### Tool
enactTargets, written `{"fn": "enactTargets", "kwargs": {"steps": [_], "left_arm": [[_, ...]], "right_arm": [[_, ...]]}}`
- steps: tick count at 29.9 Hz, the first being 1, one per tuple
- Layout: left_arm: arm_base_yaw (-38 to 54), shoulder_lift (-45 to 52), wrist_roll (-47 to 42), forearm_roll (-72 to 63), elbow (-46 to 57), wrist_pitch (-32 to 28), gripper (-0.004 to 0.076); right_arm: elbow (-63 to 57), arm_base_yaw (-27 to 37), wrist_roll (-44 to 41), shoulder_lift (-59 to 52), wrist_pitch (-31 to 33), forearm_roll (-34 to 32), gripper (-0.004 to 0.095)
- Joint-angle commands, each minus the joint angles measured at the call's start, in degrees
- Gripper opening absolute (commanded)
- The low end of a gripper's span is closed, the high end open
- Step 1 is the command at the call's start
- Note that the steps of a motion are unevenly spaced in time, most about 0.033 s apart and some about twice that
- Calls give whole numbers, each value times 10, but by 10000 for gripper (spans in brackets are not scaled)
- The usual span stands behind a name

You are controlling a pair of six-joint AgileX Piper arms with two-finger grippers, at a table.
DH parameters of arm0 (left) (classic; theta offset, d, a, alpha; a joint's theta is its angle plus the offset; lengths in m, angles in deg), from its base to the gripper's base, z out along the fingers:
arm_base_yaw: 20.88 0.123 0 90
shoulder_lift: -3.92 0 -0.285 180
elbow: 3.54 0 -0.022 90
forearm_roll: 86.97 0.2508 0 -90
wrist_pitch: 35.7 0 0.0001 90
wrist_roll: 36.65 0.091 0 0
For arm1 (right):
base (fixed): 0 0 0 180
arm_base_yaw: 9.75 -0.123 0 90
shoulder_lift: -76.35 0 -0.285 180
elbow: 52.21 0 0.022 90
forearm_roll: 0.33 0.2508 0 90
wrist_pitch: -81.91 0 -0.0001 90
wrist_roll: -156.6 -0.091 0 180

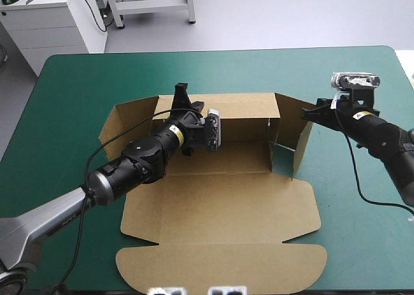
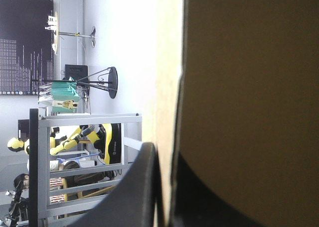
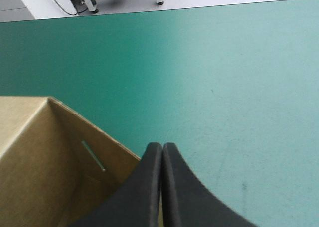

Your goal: Fold the box

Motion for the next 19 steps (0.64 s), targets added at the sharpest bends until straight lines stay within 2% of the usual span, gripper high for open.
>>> {"fn": "enactTargets", "kwargs": {"steps": [1,8,19], "left_arm": [[-6,18,-11,-7,-12,-13,-8],[-6,18,-11,-7,-12,-13,-8],[-6,18,-13,-7,-12,-9,-8]], "right_arm": [[23,2,32,-34,9,23,-18],[81,2,5,-16,21,22,-18],[159,2,-45,117,112,6,-19]]}}
